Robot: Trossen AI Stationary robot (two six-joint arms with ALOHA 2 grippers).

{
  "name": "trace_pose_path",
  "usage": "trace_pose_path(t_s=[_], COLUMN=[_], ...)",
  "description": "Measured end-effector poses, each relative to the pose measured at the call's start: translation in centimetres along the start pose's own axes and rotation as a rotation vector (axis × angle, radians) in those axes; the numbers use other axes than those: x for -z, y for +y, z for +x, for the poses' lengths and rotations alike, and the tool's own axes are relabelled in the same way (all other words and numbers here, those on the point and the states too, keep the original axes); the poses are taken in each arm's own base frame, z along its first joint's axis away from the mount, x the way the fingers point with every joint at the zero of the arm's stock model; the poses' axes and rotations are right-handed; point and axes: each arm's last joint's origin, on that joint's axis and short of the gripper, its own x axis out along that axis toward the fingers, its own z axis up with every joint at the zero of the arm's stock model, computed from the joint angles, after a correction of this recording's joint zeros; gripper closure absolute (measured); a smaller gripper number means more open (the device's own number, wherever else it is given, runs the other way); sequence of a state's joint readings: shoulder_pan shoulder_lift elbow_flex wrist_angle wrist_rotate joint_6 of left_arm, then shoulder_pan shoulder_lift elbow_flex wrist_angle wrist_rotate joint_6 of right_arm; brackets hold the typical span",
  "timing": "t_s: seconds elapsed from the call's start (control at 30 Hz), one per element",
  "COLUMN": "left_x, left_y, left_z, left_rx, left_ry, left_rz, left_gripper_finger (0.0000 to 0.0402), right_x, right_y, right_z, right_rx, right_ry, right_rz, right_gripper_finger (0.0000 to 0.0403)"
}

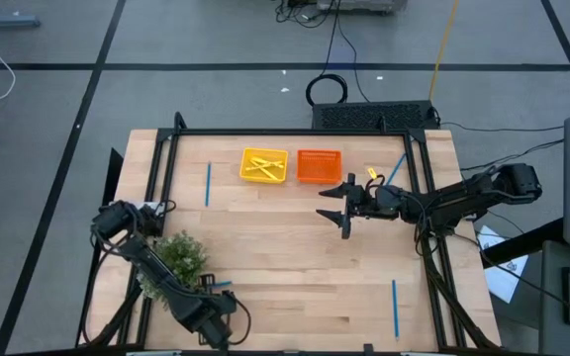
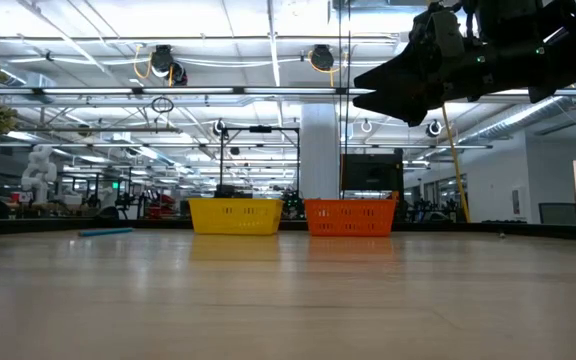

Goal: Sort pens & pencils
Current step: Put the yellow pen into the yellow bin

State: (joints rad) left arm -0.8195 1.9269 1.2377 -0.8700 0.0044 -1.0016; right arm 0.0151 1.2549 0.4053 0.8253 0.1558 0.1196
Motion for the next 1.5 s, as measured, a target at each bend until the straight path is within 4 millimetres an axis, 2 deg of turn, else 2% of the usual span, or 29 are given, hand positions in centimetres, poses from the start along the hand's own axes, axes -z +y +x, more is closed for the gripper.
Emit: trace_pose_path(t_s=[0.3, 0.5, 0.63, 0.8, 0.97, 1.1, 1.17, 1.27, 1.37, 1.5], left_x=[-1.0, -2.3, -3.9, -6.8, -9.1, -9.6, -9.4, -9.1, -8.4, -7.0], left_y=[0.4, -0.2, -0.3, 0.8, 3.7, 7.5, 9.4, 12.0, 14.6, 17.5], left_z=[-0.2, -1.6, -3.6, -8.0, -14.1, -18.2, -19.5, -20.1, -19.4, -17.6], left_rx=[0.004, 0.034, 0.025, -0.131, -0.327, -0.378, -0.355, -0.279, -0.189, -0.112], left_ry=[-0.011, -0.070, -0.133, -0.265, -0.544, -0.757, -0.868, -1.046, -1.185, -1.205], left_rz=[-0.010, 0.028, 0.086, 0.204, 0.279, 0.236, 0.207, 0.194, 0.184, 0.119], left_gripper_finger=[0.0389, 0.0389, 0.0392, 0.0398, 0.0399, 0.0399, 0.0399, 0.0399, 0.0400, 0.0400], right_x=[0.0, 0.0, 0.0, 0.0, 0.0, 0.1, 0.2, 0.1, 0.1, 0.1], right_y=[0.0, 0.0, 0.0, 0.0, 0.0, 0.0, 0.0, 0.0, 0.0, 0.0], right_z=[0.0, 0.0, 0.0, 0.0, 0.0, 0.0, 0.0, 0.0, 0.0, 0.0], right_rx=[0.000, 0.000, 0.000, 0.000, 0.000, 0.002, 0.002, 0.002, 0.002, 0.002], right_ry=[0.000, 0.000, 0.000, 0.000, 0.003, 0.014, 0.015, 0.015, 0.015, 0.015], right_rz=[0.000, 0.000, 0.000, 0.000, 0.000, 0.012, 0.011, 0.000, -0.001, -0.003], right_gripper_finger=[0.0154, 0.0154, 0.0154, 0.0154, 0.0154, 0.0154, 0.0154, 0.0154, 0.0154, 0.0154])
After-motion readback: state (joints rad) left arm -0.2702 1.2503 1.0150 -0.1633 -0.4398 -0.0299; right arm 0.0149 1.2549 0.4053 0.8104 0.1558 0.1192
